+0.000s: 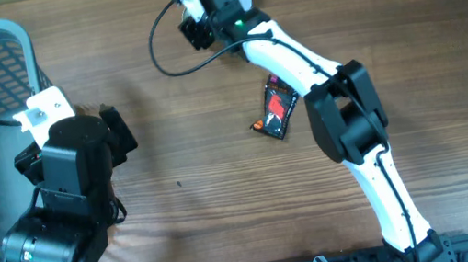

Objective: Scan the item barcode

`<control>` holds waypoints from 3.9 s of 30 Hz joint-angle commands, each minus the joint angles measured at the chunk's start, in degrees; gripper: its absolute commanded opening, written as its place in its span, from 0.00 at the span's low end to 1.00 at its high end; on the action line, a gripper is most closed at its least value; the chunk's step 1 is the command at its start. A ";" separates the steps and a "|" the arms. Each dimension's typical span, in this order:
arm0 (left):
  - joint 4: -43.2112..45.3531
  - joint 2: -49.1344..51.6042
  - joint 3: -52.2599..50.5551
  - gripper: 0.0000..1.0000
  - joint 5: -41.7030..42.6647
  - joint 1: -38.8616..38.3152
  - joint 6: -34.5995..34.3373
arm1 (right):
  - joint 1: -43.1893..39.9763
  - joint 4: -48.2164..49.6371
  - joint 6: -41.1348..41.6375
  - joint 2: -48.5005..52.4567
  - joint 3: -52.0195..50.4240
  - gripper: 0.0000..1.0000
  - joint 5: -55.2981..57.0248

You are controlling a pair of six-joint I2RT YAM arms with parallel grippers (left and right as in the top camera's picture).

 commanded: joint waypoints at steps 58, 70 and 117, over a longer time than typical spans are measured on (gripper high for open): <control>-2.78 0.02 0.31 1.00 -0.81 -0.31 -0.52 | -6.75 32.74 -3.30 7.34 1.70 0.59 2.71; -3.43 0.07 0.17 1.00 -1.25 -0.31 -0.55 | -6.86 27.32 -1.95 2.84 1.70 0.59 2.93; -3.43 0.07 0.11 1.00 -1.18 -0.31 -2.16 | -43.45 -37.03 24.68 -16.06 1.70 0.57 12.74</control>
